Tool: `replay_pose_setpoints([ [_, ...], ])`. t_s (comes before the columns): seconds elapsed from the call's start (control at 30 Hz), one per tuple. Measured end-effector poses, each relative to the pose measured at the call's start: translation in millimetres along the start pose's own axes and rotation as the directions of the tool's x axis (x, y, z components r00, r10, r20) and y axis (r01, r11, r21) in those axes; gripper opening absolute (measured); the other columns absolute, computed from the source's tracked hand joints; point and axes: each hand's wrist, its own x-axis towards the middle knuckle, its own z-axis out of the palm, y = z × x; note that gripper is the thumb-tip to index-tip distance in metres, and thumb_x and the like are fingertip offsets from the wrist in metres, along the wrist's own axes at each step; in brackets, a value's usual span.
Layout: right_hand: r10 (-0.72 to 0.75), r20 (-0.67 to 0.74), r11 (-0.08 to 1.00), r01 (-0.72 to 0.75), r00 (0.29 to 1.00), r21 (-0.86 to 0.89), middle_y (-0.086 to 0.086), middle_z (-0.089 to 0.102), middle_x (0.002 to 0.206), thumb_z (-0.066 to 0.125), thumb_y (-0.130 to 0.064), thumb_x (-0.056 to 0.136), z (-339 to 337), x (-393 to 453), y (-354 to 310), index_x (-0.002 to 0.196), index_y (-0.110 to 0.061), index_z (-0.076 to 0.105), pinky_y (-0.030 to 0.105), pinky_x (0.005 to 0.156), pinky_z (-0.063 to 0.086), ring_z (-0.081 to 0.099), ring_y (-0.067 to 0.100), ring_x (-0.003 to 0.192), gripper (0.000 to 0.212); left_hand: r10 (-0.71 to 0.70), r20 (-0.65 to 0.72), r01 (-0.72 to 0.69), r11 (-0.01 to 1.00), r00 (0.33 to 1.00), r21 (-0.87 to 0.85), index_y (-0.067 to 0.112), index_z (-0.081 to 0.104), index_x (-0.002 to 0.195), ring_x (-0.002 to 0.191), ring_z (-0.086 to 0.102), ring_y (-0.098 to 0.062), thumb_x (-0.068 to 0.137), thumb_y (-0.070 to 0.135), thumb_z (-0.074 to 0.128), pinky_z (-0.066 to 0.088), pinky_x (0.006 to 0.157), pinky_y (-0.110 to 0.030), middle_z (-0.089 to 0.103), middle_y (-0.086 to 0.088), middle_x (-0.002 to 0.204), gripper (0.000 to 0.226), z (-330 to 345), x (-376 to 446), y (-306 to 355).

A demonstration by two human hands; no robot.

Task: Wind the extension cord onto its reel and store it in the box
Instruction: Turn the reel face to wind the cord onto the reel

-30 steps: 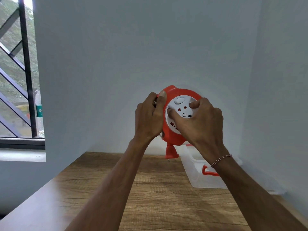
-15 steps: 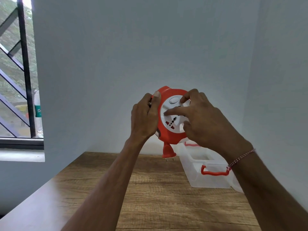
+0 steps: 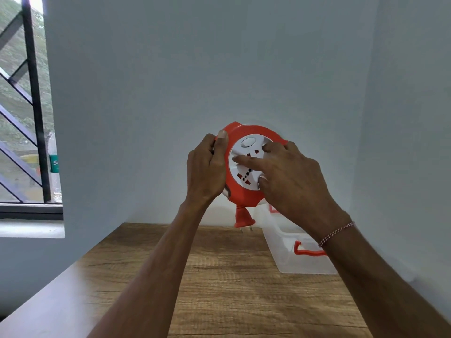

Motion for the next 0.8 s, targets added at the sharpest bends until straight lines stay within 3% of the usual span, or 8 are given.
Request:
replay_pose_setpoints([
  [0.1, 0.010, -0.058, 0.999, -0.008, 0.998, 0.040, 0.010, 0.060, 0.129, 0.077, -0.042, 0.072, -1, -3, 2, 0.127, -0.041, 0.056, 0.047, 0.084, 0.053, 0.058, 0.033, 0.112, 0.059, 0.011, 0.003, -0.011, 1.000, 1.000, -0.001, 0.011, 0.064, 0.092, 0.068, 0.069, -0.015, 0.102, 0.045, 0.040, 0.062, 0.068, -0.037, 0.068, 0.007, 0.076, 0.043, 0, -1, 2],
  [0.17, 0.012, -0.089, 0.996, -0.004, 0.996, 0.095, 0.011, 0.064, 0.123, 0.076, -0.045, 0.071, 0, -4, 4, 0.124, -0.038, 0.060, 0.045, 0.084, 0.053, 0.062, 0.033, 0.104, 0.055, 0.015, 0.002, -0.015, 1.000, 1.000, 0.005, 0.012, 0.064, 0.092, 0.068, 0.069, -0.012, 0.100, 0.047, 0.039, 0.063, 0.069, -0.037, 0.068, 0.010, 0.076, 0.044, 0, -1, 3],
  [0.33, 0.043, -0.184, 0.979, -0.005, 0.982, 0.206, 0.007, 0.067, 0.119, 0.067, -0.054, 0.074, 4, -4, 9, 0.126, -0.035, 0.058, 0.040, 0.083, 0.054, 0.067, 0.028, 0.097, 0.056, 0.016, 0.010, -0.016, 1.000, 1.000, 0.006, 0.010, 0.065, 0.089, 0.065, 0.068, -0.012, 0.097, 0.052, 0.038, 0.062, 0.066, -0.037, 0.070, 0.004, 0.074, 0.050, -1, 0, 4],
  [0.5, 0.121, -0.264, 0.962, -0.047, 0.957, 0.271, 0.005, 0.074, 0.103, 0.062, -0.063, 0.072, 9, -7, 6, 0.125, -0.030, 0.062, 0.039, 0.075, 0.058, 0.069, 0.025, 0.077, 0.062, 0.026, 0.020, -0.026, 0.999, 0.999, 0.022, 0.013, 0.065, 0.085, 0.064, 0.067, -0.010, 0.099, 0.049, 0.039, 0.061, 0.065, -0.037, 0.069, 0.004, 0.071, 0.047, 0, -2, 4],
  [0.8, 0.239, -0.335, 0.934, -0.121, 0.911, 0.337, 0.004, 0.074, 0.101, 0.060, -0.065, 0.069, 18, -9, -2, 0.124, -0.030, 0.061, 0.041, 0.073, 0.059, 0.069, 0.027, 0.078, 0.065, 0.003, 0.051, -0.003, 1.000, 0.999, 0.010, 0.015, 0.062, 0.080, 0.064, 0.067, -0.014, 0.100, 0.048, 0.039, 0.061, 0.066, -0.040, 0.069, 0.002, 0.071, 0.046, 1, -2, 3],
])
